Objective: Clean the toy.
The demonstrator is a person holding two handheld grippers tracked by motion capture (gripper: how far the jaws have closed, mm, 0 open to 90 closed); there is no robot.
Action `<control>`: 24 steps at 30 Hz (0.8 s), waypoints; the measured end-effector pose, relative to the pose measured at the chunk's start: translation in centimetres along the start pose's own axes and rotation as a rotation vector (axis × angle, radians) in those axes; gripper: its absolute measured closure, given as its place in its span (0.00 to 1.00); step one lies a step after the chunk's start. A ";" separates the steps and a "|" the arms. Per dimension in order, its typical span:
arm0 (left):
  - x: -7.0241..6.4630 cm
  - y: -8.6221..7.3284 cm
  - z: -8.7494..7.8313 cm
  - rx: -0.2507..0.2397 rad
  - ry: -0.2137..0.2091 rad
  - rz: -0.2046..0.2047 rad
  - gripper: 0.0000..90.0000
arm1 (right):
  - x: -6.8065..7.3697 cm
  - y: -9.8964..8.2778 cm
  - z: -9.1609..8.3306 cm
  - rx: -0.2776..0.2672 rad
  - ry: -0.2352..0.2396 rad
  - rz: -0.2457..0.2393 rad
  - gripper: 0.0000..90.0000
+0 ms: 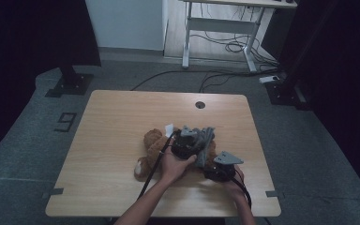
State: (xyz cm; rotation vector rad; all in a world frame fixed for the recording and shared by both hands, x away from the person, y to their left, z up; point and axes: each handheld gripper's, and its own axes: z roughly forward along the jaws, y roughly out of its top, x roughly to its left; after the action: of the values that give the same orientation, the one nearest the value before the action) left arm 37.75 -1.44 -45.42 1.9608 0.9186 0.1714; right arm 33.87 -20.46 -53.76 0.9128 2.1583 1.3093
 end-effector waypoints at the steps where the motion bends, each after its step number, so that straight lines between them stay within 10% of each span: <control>1: 0.4 -0.1 -0.2 0.002 0.015 0.004 0.87 | 0.0 0.0 0.0 0.000 0.000 0.000 0.40; 14: 7.4 -2.2 -6.0 -0.010 0.159 -0.081 0.86 | -0.1 -0.3 -0.1 -0.016 0.006 0.014 0.40; 24: 13.1 -7.2 -9.7 0.029 0.219 -0.193 0.86 | -0.2 -0.4 -0.1 -0.018 0.007 0.023 0.40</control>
State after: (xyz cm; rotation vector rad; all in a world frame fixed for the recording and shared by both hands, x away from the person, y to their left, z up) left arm 38.76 16.00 -48.86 1.8919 1.2534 0.2666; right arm 33.86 -20.79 -54.11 0.9302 2.1436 1.3430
